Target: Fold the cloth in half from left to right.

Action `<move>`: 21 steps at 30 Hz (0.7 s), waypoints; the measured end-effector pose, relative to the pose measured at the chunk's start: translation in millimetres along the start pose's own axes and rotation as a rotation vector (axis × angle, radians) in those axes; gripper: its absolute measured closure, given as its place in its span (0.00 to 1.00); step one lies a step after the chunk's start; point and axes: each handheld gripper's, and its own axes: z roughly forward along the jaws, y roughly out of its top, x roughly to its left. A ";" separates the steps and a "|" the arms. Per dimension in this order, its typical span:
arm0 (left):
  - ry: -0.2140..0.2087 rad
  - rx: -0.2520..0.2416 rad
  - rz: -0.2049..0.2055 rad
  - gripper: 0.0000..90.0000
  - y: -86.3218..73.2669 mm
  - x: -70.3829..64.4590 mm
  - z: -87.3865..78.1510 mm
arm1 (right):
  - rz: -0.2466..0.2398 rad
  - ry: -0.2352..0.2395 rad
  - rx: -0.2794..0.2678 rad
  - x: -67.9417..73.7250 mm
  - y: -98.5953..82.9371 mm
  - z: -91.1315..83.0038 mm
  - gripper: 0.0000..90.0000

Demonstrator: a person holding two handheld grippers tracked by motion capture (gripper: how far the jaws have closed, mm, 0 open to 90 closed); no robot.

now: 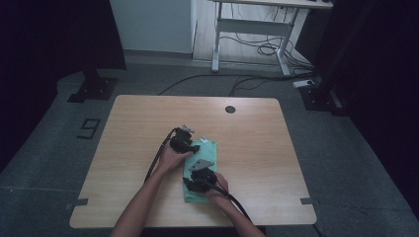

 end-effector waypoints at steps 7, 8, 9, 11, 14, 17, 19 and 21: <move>-0.005 -0.002 -0.009 0.57 0.0 0.9 -0.1 | -0.032 0.031 -0.011 17.4 -17.2 -17.1 0.56; -0.004 -0.002 -0.008 0.57 0.0 0.7 -0.1 | -0.039 0.035 -0.012 19.9 -18.8 -18.8 0.56; -0.003 -0.002 -0.008 0.57 0.0 0.6 0.0 | -0.045 0.035 -0.013 22.3 -20.2 -20.4 0.56; -0.004 -0.001 -0.009 0.57 0.0 0.8 -0.1 | -0.049 0.039 -0.011 25.8 -21.7 -22.5 0.57; -0.001 -0.001 -0.008 0.57 0.0 0.3 -0.1 | -0.054 0.044 -0.006 27.4 -22.0 -24.0 0.56; 0.002 -0.002 -0.005 0.57 -0.1 -0.3 0.1 | -0.016 0.084 0.002 20.7 -20.2 -23.5 0.53; 0.001 -0.004 -0.005 0.57 -0.4 -0.3 0.1 | 0.008 0.087 -0.005 15.1 -16.8 -24.3 0.52; 0.001 -0.004 -0.003 0.57 -0.8 0.0 -0.1 | 0.023 0.058 -0.030 5.7 -11.6 -24.3 0.52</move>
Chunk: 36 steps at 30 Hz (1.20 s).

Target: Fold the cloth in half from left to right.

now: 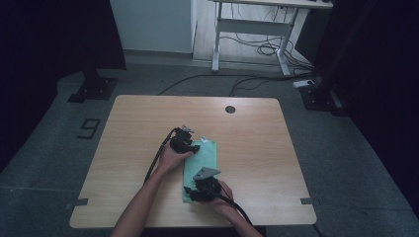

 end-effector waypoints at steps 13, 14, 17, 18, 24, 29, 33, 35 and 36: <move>-0.029 -0.022 -0.027 0.57 -2.1 4.2 -0.4 | 0.015 -0.032 0.026 -47.7 33.1 46.5 0.54; -0.030 -0.021 -0.025 0.57 -2.2 4.5 -0.5 | 0.009 -0.034 0.030 -46.1 33.3 46.0 0.54; -0.030 -0.021 -0.023 0.58 -2.3 4.8 -0.6 | -0.016 -0.018 0.036 -37.5 28.7 41.4 0.54; -0.032 -0.021 -0.024 0.58 -2.3 5.0 -0.6 | -0.019 -0.015 0.033 -34.2 26.1 39.4 0.54; -0.031 -0.022 -0.025 0.58 -2.4 4.9 -0.6 | -0.023 0.008 0.025 -23.5 12.0 25.3 0.51; -0.029 -0.026 -0.024 0.58 -2.9 4.4 -0.5 | -0.035 0.005 0.011 -14.3 0.6 15.4 0.51; -0.025 -0.021 -0.022 0.57 -2.7 2.2 -0.6 | -0.040 -0.012 0.001 -7.0 -5.6 10.6 0.51; -0.017 -0.017 -0.011 0.56 -3.1 -0.4 -0.7 | -0.043 -0.010 0.001 -4.0 -8.3 8.0 0.51; -0.017 -0.015 -0.011 0.56 -3.4 -1.6 -1.1 | -0.046 -0.008 -0.001 -2.6 -10.2 6.2 0.51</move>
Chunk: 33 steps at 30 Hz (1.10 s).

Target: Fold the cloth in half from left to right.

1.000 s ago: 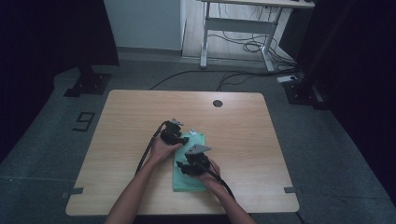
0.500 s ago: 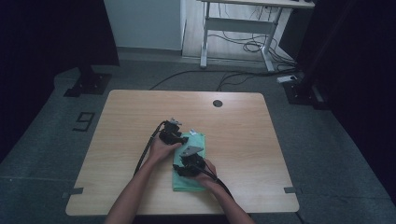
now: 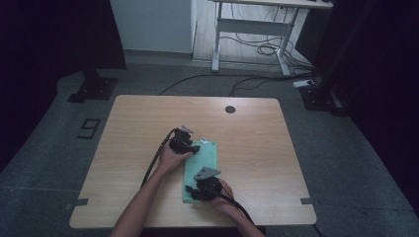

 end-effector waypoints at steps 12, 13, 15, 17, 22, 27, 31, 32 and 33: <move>-0.014 0.017 0.043 0.54 -9.7 -20.8 -5.8 | 0.011 0.029 -0.011 13.0 -20.5 -22.8 0.51; -0.013 0.014 0.044 0.54 -10.1 -21.4 -5.8 | 0.012 0.030 -0.011 13.1 -21.3 -23.8 0.51; -0.017 0.014 0.036 0.54 -10.0 -20.6 -5.9 | 0.017 0.034 -0.010 12.3 -21.2 -24.0 0.52; -0.025 0.019 0.035 0.54 -9.2 -19.3 -6.1 | 0.016 0.041 0.001 11.0 -19.0 -23.6 0.51; -0.021 0.023 0.049 0.51 -5.6 -18.7 -12.3 | 0.047 0.031 -0.038 -1.5 -10.7 -27.7 0.47; -0.021 -0.017 0.031 0.51 -3.8 -12.3 -25.3 | 0.082 0.000 -0.083 -25.1 -4.1 -38.8 0.46; -0.015 -0.049 0.020 0.51 -4.4 -6.9 -35.4 | 0.114 -0.032 -0.093 -44.7 -3.2 -43.0 0.45; -0.015 -0.056 0.019 0.51 -4.9 -5.6 -37.8 | 0.122 -0.043 -0.093 -49.2 -3.2 -43.7 0.45; -0.013 -0.060 0.019 0.51 -5.4 -4.4 -39.9 | 0.128 -0.047 -0.097 -53.5 -3.3 -43.9 0.44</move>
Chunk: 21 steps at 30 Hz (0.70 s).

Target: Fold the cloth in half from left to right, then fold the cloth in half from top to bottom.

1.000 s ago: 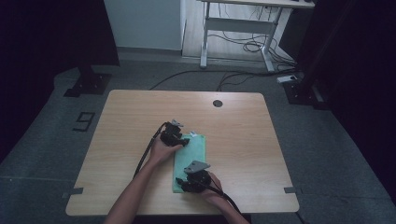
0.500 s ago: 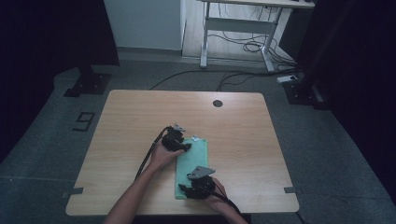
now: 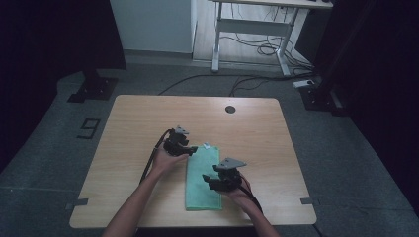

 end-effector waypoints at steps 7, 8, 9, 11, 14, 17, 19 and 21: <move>0.023 -0.028 0.000 0.51 -4.5 7.5 -8.6 | 0.031 -0.024 -0.003 -21.3 4.1 2.4 0.43; 0.024 -0.027 -0.006 0.51 -5.0 8.3 -9.0 | 0.036 -0.026 -0.006 -24.0 4.4 2.9 0.43; 0.023 -0.025 -0.006 0.51 -5.4 9.1 -9.7 | 0.041 -0.034 -0.002 -26.5 5.0 3.5 0.43; 0.023 -0.029 -0.009 0.51 -6.1 9.3 -11.6 | 0.047 -0.048 -0.004 -31.3 6.1 3.7 0.43; 0.024 -0.026 -0.005 0.50 -6.5 9.2 -14.1 | 0.064 -0.060 -0.006 -39.0 9.1 2.9 0.42; 0.023 -0.022 -0.010 0.51 -6.6 9.7 -14.3 | 0.078 -0.066 0.003 -46.6 12.5 4.8 0.43; 0.019 -0.021 -0.015 0.51 -6.9 10.1 -13.6 | 0.085 -0.072 0.011 -51.4 14.3 7.3 0.43; 0.012 -0.017 -0.022 0.51 -7.6 10.9 -12.2 | 0.094 -0.079 0.012 -55.3 15.8 10.3 0.43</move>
